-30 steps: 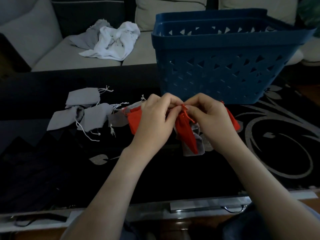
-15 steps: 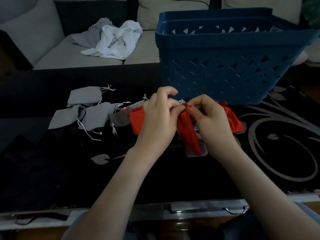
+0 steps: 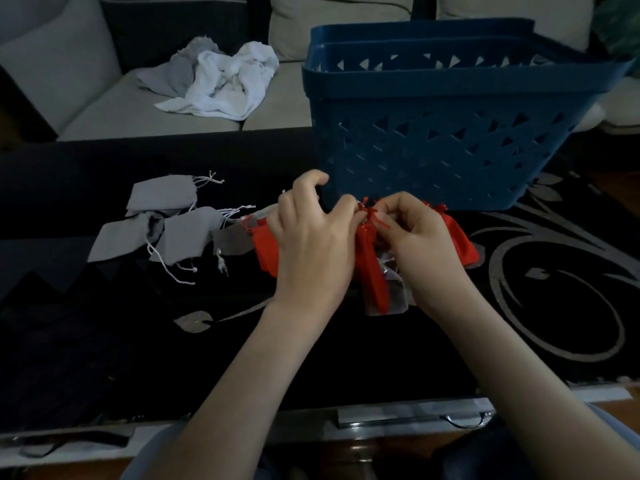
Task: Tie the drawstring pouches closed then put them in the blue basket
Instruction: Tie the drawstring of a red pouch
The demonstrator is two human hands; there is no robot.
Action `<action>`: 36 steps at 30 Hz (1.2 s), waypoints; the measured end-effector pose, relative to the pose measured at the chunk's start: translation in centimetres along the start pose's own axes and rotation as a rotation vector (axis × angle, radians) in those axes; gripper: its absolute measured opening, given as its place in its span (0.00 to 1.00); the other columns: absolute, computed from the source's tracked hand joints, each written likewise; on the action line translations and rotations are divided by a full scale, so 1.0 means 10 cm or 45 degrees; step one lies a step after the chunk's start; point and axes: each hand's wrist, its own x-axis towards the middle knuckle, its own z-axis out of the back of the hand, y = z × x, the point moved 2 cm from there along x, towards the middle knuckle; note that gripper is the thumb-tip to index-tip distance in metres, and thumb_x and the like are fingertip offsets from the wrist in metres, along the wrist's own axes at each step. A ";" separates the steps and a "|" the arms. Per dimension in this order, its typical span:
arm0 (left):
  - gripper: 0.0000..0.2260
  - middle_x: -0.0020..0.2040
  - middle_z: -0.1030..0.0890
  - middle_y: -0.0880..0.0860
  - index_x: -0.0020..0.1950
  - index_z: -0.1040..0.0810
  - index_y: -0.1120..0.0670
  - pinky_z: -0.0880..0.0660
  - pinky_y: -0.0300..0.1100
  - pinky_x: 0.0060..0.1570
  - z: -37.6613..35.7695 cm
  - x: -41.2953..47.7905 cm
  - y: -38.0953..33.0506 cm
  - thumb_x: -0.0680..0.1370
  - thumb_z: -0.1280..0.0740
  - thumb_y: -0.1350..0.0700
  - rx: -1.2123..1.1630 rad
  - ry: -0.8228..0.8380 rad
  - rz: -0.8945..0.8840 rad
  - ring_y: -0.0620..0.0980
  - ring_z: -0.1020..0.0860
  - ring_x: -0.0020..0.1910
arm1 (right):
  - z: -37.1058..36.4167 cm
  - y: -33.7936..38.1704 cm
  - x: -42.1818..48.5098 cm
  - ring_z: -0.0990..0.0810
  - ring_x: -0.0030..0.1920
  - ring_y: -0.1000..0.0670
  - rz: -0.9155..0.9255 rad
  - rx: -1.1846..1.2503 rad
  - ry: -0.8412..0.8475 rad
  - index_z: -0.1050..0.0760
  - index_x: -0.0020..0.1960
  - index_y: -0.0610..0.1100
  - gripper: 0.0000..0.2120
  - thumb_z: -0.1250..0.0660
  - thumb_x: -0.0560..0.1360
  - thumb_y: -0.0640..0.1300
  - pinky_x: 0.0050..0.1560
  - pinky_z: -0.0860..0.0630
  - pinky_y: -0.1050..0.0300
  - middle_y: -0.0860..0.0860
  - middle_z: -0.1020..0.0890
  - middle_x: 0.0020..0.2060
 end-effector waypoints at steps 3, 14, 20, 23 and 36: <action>0.08 0.58 0.28 0.60 0.44 0.22 0.56 0.40 0.45 0.49 -0.02 0.01 -0.01 0.79 0.37 0.53 -0.060 0.010 -0.048 0.54 0.33 0.51 | 0.02 0.00 0.00 0.26 0.35 0.54 -0.028 0.015 0.006 0.27 0.39 0.47 0.11 0.37 0.78 0.37 0.39 0.28 0.60 0.49 0.24 0.33; 0.09 0.56 0.26 0.52 0.36 0.28 0.54 0.35 0.25 0.52 -0.07 0.06 -0.06 0.76 0.39 0.55 -0.884 0.338 0.140 0.38 0.27 0.52 | 0.24 -0.04 0.06 0.29 0.32 0.55 -0.080 0.060 -0.045 0.28 0.37 0.46 0.12 0.39 0.78 0.34 0.36 0.30 0.59 0.52 0.26 0.30; 0.07 0.36 0.24 0.42 0.36 0.25 0.48 0.32 0.36 0.47 -0.18 0.03 -0.19 0.74 0.36 0.50 -1.365 0.766 0.289 0.38 0.27 0.40 | 0.44 0.02 0.01 0.31 0.25 0.61 -0.113 0.185 0.027 0.28 0.42 0.44 0.09 0.40 0.80 0.37 0.26 0.35 0.69 0.54 0.26 0.27; 0.04 0.41 0.24 0.42 0.38 0.25 0.41 0.31 0.40 0.52 -0.25 0.02 -0.24 0.70 0.32 0.50 -1.173 0.742 0.202 0.42 0.27 0.45 | 0.58 -0.01 -0.03 0.24 0.35 0.55 -0.172 0.280 0.143 0.25 0.49 0.43 0.05 0.36 0.78 0.45 0.37 0.29 0.62 0.51 0.21 0.36; 0.25 0.58 0.28 0.49 0.67 0.33 0.53 0.30 0.42 0.58 -0.48 -0.21 -0.59 0.73 0.29 0.48 -0.644 0.783 0.113 0.47 0.28 0.55 | 1.11 -0.35 0.06 0.25 0.44 0.55 -0.176 -0.135 -0.123 0.26 0.53 0.47 0.16 0.32 0.72 0.30 0.42 0.28 0.66 0.51 0.22 0.45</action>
